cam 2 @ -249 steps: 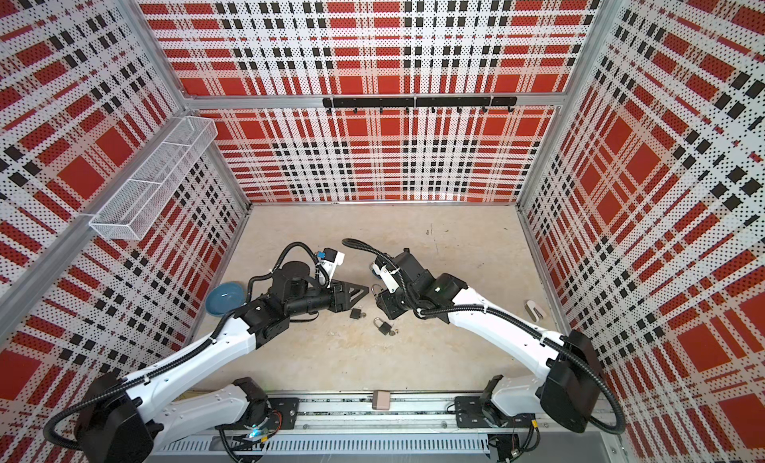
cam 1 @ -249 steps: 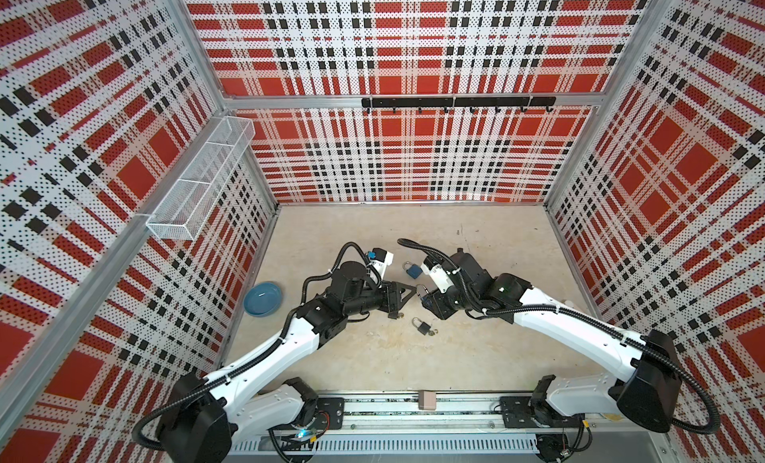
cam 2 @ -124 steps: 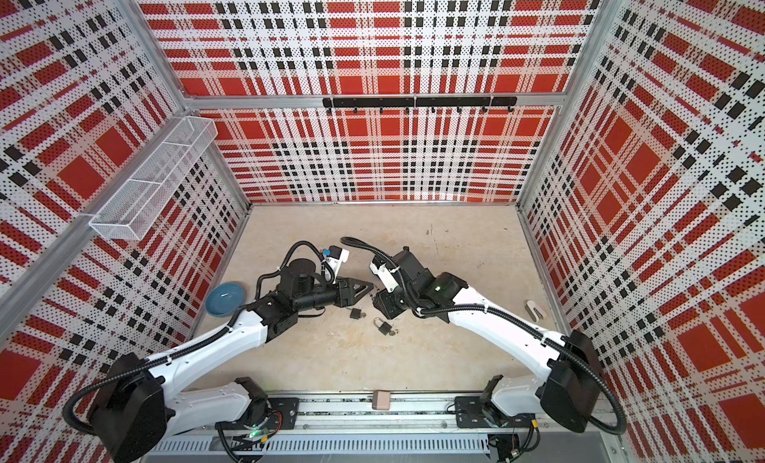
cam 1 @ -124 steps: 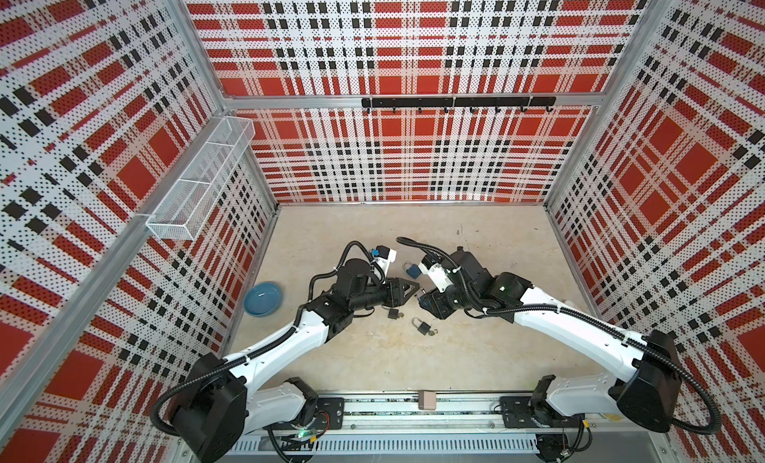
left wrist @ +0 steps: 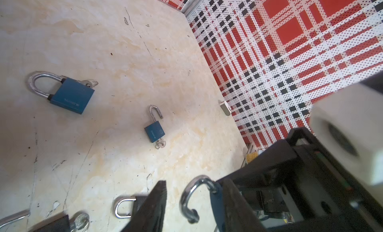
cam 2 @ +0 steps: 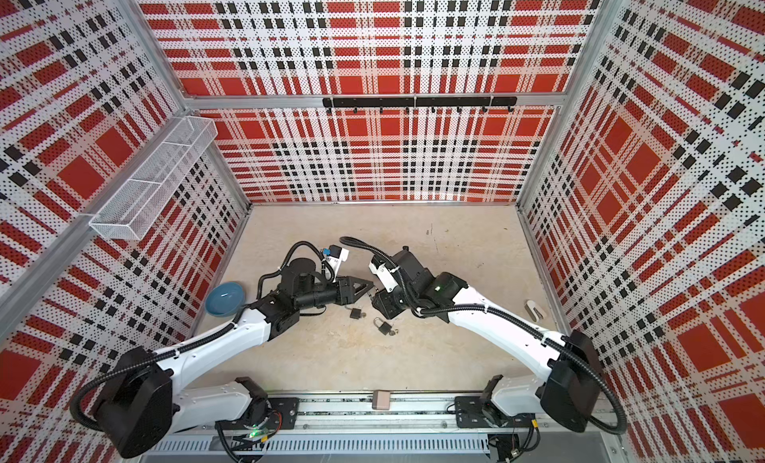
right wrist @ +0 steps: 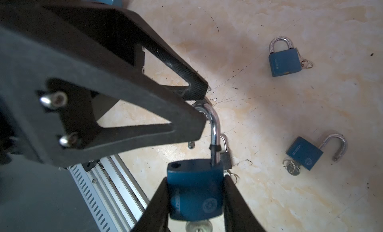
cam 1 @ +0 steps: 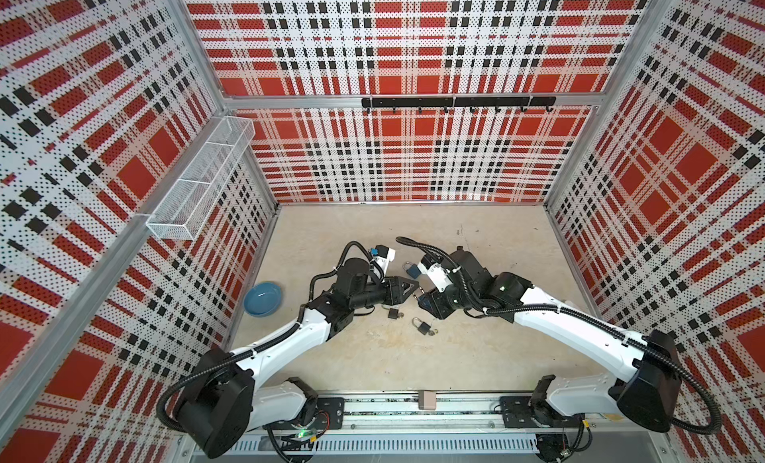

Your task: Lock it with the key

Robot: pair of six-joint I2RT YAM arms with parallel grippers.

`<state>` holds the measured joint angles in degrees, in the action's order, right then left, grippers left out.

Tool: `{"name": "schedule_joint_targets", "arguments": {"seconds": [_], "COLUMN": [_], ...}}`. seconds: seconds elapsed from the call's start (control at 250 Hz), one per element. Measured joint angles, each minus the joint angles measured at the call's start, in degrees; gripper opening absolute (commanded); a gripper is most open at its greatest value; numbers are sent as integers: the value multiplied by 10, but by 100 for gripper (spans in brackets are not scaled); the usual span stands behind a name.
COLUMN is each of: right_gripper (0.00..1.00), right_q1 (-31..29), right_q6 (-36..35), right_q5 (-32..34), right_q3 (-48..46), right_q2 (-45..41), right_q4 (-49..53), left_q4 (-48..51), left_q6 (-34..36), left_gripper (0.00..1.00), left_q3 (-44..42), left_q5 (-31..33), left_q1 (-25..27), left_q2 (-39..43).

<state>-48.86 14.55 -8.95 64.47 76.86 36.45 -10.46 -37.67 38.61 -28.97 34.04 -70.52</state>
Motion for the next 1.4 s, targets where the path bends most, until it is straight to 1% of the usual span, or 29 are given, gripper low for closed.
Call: {"name": "schedule_joint_targets", "arguments": {"seconds": [0.236, 0.42, 0.544, 0.612, 0.676, 0.764, 0.836, 0.864, 0.908, 0.952, 1.048, 1.124, 1.28, 1.4], "right_gripper": [13, 13, 12, 12, 12, 13, 21, 28, 44, 50, 54, 61, 62, 63], "right_q1": [-1, -1, -1, -1, -1, -3, -3, -3, -4, -4, -5, -6, -6, -5], "right_q6": [0, 0, 0, 0, -1, -2, -2, -2, -2, -1, 0, 1, 0, 0], "right_q5": [1, 3, 5, 7, 7, 9, 10, 11, 13, 16, 20, 29, 51, 62], "right_q3": [13, 15, 15, 15, 15, 15, 15, 15, 15, 15, 13, 2, -41, -83], "right_q2": [0, 0, 0, 0, 0, 1, 1, 1, 1, 1, -10, -36, -93, -113], "right_q4": [-2, -1, 1, 3, 9, 12, 10, 11, 10, 7, -15, -36, -85, -119], "left_q4": [-15, -23, -24, -27, -42, -48, -49, -50, -52, -57, -64, -67, -68, -72], "left_q6": [-9, -12, -14, -14, -21, -23, -23, -23, -25, -30, -47, -71, -111, -134], "left_gripper": [39, 29, 20, 11, 0, 0, 0, 0, 0, 0, 0, 0, 0, 0], "left_q3": [0, 0, 0, 0, 0, 1, 0, -1, -2, -5, -20, -36, -40, -28], "left_q5": [-20, -28, -30, -33, -44, -45, -44, -43, -40, -37, -13, 13, 75, 107], "left_q1": [0, 0, 0, 0, 0, 1, 1, 1, 1, 1, 1, 1, 13, 30], "left_q2": [-10, -11, -11, -11, -11, -10, -10, -10, -10, -9, -2, 4, 32, 57]}}
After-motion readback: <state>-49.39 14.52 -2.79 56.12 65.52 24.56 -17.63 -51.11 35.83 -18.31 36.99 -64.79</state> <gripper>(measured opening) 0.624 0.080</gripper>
